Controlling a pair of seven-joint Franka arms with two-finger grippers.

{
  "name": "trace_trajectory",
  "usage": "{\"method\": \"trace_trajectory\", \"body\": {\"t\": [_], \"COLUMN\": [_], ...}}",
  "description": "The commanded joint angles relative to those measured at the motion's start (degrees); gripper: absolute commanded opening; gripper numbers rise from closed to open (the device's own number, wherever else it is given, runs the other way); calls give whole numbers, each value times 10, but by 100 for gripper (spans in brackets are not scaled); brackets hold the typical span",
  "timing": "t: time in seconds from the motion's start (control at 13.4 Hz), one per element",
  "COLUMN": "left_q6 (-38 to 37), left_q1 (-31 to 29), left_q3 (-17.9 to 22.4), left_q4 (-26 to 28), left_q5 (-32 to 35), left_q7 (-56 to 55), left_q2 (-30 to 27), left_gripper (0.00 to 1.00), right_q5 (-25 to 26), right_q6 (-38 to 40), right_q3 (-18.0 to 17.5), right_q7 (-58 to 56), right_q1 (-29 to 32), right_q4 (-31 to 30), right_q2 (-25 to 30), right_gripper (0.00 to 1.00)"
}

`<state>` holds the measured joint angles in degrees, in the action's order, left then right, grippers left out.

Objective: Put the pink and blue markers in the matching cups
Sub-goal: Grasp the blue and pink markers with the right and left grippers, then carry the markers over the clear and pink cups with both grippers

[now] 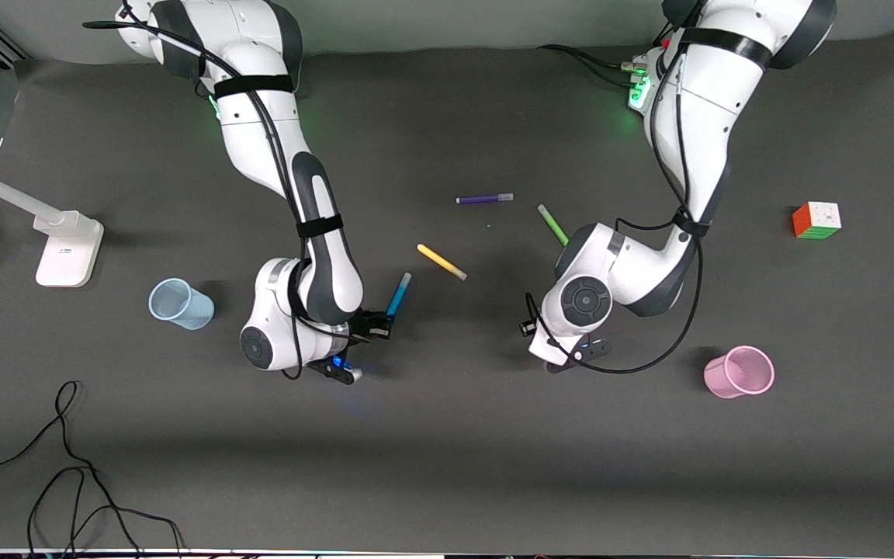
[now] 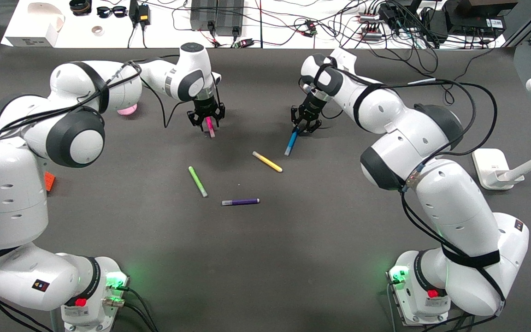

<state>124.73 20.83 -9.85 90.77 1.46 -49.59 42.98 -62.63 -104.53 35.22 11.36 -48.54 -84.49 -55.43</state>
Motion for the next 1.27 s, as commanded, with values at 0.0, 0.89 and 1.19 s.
{"method": "trace_trajectory", "body": {"t": [0.0,0.89,1.19], "left_q6": [9,-188,-437], "left_q1": [10,-42,-165], "left_q3": [5,3,3], "left_q4": [9,-92,-258], "left_q5": [0,0,-72], "left_q7": [-16,14,161], "left_q2": [1,-54,-54], "left_gripper": [52,0,0], "right_q5": [27,401,423], "right_q6": [4,1,-105], "right_q3": [6,177,325], "right_q7": [13,-270,-421], "right_q1": [-1,-27,-120], "right_q4": [-3,-102,-218], "right_q2": [26,263,301], "right_gripper": [0,0,0]}}
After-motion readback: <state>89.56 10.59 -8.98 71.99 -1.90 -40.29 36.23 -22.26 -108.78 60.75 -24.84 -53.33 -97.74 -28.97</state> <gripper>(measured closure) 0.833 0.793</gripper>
